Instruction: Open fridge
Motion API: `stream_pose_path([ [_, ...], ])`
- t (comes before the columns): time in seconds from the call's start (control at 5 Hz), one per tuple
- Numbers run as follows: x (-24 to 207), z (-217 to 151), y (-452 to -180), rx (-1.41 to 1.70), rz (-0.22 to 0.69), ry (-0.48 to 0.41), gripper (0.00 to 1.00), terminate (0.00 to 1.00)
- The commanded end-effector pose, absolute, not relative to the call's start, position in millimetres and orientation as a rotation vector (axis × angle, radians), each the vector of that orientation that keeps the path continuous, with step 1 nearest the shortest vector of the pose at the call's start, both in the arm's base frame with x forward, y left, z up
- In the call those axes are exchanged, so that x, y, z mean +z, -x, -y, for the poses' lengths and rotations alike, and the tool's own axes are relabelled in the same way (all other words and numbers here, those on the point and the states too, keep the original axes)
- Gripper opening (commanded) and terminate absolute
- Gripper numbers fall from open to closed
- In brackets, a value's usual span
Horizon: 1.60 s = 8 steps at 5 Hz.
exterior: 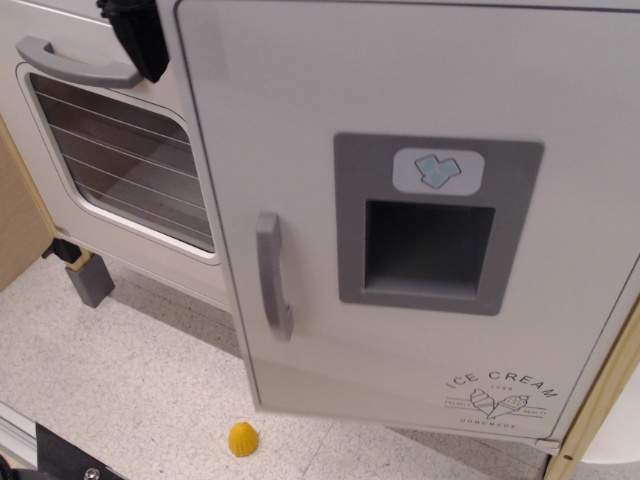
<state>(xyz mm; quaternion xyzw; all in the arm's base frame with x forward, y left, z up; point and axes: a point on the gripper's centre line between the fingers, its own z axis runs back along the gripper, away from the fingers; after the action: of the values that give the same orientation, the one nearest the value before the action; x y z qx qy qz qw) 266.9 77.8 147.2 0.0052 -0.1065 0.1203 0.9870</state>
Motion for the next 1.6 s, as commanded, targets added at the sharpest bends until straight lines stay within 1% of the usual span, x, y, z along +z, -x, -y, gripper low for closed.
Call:
stream_pose_path([
  [0.0, 163, -53, -219, 0.063, 0.241, -0.003, 1.0, 0.0],
  [0.2, 160, -45, -201, -0.003, 0.218, -0.007, 1.0, 0.0],
  [0.4, 160, -31, -183, -0.098, 0.174, 0.003, 1.0, 0.0],
  [0.8, 175, -5, -158, -0.202, 0.165, 0.052, 1.0, 0.0],
  [1.0, 182, 4, -153, -0.225, 0.154, 0.071, 1.0, 0.0],
  [1.2, 185, 15, -149, -0.246, 0.148, 0.067, 1.0, 0.0],
  [1.4, 188, 22, -147, -0.268, 0.155, 0.084, 1.0, 0.0],
])
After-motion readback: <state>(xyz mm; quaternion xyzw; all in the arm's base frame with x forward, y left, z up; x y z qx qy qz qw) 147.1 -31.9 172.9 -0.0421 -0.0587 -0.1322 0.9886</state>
